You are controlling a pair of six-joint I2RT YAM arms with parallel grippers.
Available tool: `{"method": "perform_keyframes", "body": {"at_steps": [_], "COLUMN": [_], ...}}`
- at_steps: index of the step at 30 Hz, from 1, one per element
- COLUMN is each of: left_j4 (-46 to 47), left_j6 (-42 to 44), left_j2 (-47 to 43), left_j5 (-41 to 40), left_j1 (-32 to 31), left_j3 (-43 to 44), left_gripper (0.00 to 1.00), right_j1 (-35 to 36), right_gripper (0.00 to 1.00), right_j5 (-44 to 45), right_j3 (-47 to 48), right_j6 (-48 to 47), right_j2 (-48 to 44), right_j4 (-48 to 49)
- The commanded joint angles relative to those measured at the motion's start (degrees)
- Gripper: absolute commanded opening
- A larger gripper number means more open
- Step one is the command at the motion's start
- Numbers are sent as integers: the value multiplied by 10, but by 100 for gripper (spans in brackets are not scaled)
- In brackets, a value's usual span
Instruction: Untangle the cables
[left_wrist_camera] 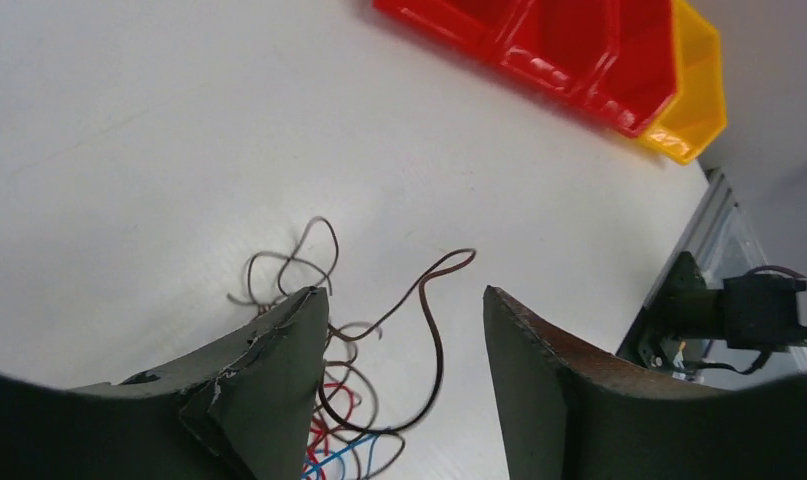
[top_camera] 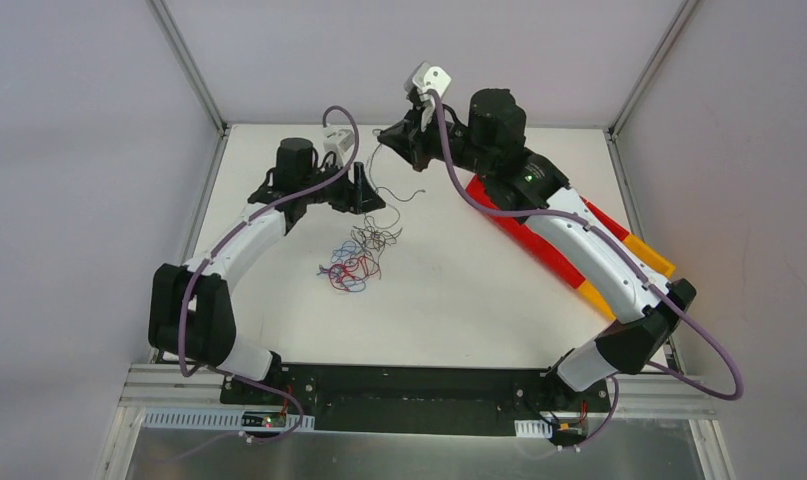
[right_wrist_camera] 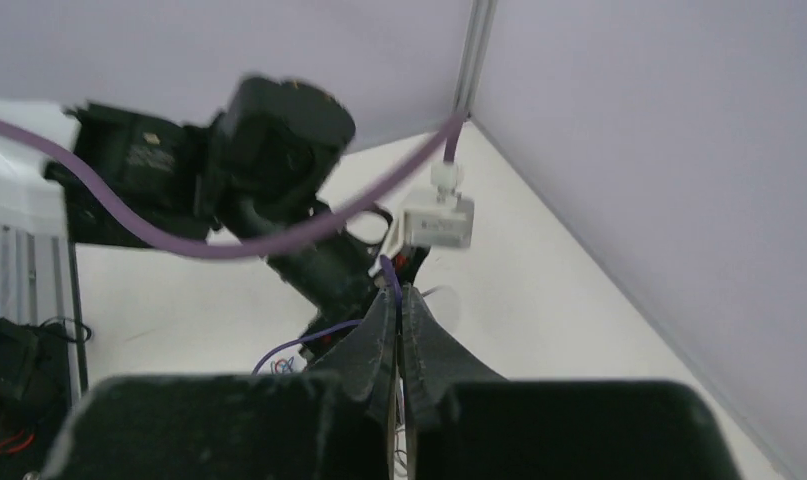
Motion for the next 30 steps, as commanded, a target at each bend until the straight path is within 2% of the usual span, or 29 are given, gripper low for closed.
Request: {"method": "perform_keyframes", "body": {"at_steps": [1,3,5,7,9,13,19,30], "left_j4": [19,19,19,13,-5,-30,-58,-92], "left_j6": [-14,-20,-33,-42,-35,-8,12,23], "left_j2": [36,30,31,34,36,22,15,23], "left_j5": [-36,-39,-36,-31,-19,-18,-20,-23], "left_j1": [8,14,25,38,50,57,57,58], "left_j3": [-51,-105,-151,-171,-172,-149,-114,-103], "left_gripper": [58,51,39,28,23,28,31,32], "right_j1": [-4,-19,-35,-50,-72,-126,-208,-286], "right_gripper": [0,0,0,0,0,0,0,0], "right_j5": [79,104,114,121,124,122,138,269], "right_j3": [74,105,127,134,128,99,-13,-156], "right_j6": [17,20,20,18,19,40,20,-48], "right_j2": [-21,-16,-14,-15,-18,-20,-20,56], "right_j4": [3,2,0,-1,-4,-24,6,236]}}
